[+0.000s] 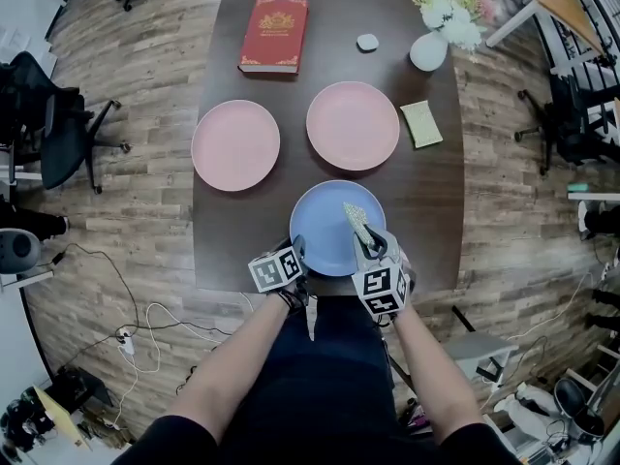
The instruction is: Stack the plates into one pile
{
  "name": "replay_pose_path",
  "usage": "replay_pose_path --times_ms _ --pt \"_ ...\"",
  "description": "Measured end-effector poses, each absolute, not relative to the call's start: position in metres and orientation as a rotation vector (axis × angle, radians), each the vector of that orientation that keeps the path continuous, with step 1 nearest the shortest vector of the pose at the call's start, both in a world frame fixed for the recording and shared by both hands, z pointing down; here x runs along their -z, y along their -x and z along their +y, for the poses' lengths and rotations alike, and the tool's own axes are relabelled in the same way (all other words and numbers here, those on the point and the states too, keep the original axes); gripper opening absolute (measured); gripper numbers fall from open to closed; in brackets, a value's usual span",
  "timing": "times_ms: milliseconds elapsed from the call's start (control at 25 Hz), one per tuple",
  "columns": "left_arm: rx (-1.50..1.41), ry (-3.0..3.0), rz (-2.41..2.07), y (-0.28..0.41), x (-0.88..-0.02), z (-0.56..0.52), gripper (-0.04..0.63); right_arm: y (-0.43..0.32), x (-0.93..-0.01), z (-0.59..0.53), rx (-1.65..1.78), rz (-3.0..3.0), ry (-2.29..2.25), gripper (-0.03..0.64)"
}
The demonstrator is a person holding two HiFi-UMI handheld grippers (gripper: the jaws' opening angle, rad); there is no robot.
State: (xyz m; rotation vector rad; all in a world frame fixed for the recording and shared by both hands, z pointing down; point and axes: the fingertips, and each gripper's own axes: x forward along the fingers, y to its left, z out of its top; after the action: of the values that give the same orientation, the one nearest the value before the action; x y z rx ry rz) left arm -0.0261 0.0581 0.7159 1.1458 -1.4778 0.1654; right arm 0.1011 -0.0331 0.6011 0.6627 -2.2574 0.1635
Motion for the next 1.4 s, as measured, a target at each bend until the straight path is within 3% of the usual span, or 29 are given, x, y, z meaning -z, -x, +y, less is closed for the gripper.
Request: replay_pose_path --times_ms 360,480,680,1080,1400 --pt "-0.160 -1.124 -1.459 0.025 -0.717 0.056 0.081 -0.098 -0.612 -0.037 -0.168 -2.233 -0.657 0.084" --pt "-0.168 -1.110 -1.469 0.025 -0.717 0.056 0.033 -0.098 -0.617 -0.038 -0.163 -2.221 -0.656 0.084" --pt "-0.132 -1.089 -1.467 0.024 -0.717 0.058 0.021 -0.097 -0.625 -0.039 -0.144 -2.192 -0.646 0.084" --pt "-0.105 -1.094 -1.439 0.019 -0.714 0.060 0.012 -0.086 -0.658 -0.053 0.090 -2.016 -0.539 0.084" --pt "-0.100 -1.103 -1.416 0.015 -0.714 0.062 0.012 -0.074 -0.687 -0.042 -0.029 -1.987 -0.423 0.084"
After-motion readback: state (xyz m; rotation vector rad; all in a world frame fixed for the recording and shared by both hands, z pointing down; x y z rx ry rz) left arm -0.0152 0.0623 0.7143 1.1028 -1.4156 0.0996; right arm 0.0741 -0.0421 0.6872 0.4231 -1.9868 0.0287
